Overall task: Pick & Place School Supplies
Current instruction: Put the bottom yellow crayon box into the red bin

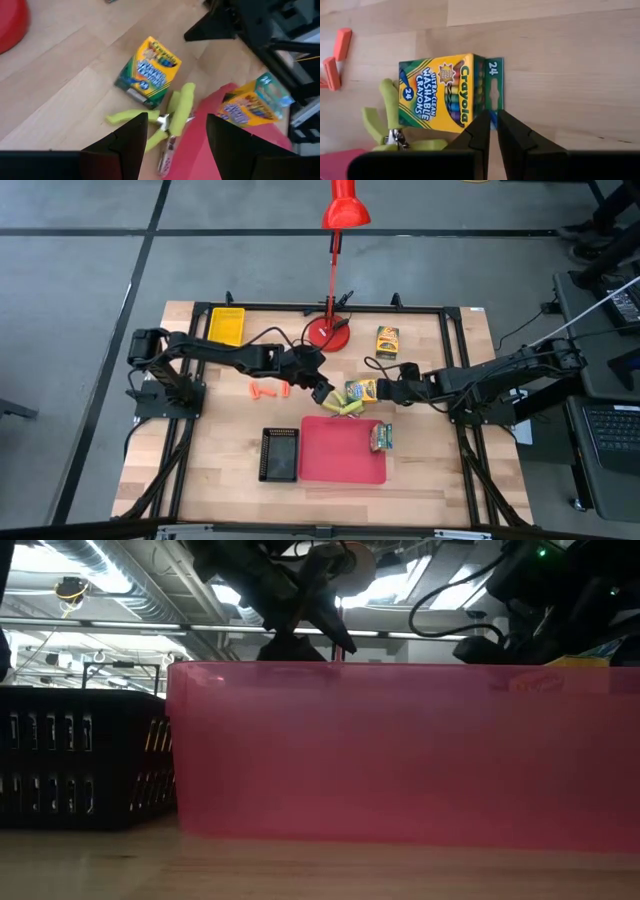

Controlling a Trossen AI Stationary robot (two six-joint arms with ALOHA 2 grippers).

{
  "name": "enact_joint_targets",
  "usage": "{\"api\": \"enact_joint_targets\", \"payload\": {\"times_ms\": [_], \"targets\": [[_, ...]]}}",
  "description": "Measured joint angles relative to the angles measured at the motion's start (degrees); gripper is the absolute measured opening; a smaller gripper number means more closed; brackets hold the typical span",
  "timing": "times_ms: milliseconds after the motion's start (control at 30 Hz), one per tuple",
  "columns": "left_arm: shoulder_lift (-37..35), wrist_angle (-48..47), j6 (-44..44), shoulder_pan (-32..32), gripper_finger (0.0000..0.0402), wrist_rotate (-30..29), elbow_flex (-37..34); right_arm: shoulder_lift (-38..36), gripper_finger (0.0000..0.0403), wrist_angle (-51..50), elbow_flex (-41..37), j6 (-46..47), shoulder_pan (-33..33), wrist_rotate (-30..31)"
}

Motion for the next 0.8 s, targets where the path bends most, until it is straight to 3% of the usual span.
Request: {"api": "enact_joint_targets", "payload": {"times_ms": [300, 633, 800], "targets": [[7.83, -2.76, -2.39, 2.46, 0.0144, 7.57, 5.78, 0.0, 0.0039, 0.63, 0.0, 0.04, 0.13, -0.84], [21.28, -14.1, 0.24, 4.04, 0.0098, 5.57, 21.16, 0.0, 0.0039, 2.73, 0.02, 1.68, 3.56, -0.32], [24.31, -14.82, 1.05, 5.13, 0.0035, 7.14, 23.46, 0.0, 0.0039, 2.25, 0.02, 4.27, 6.03, 0.92]]}}
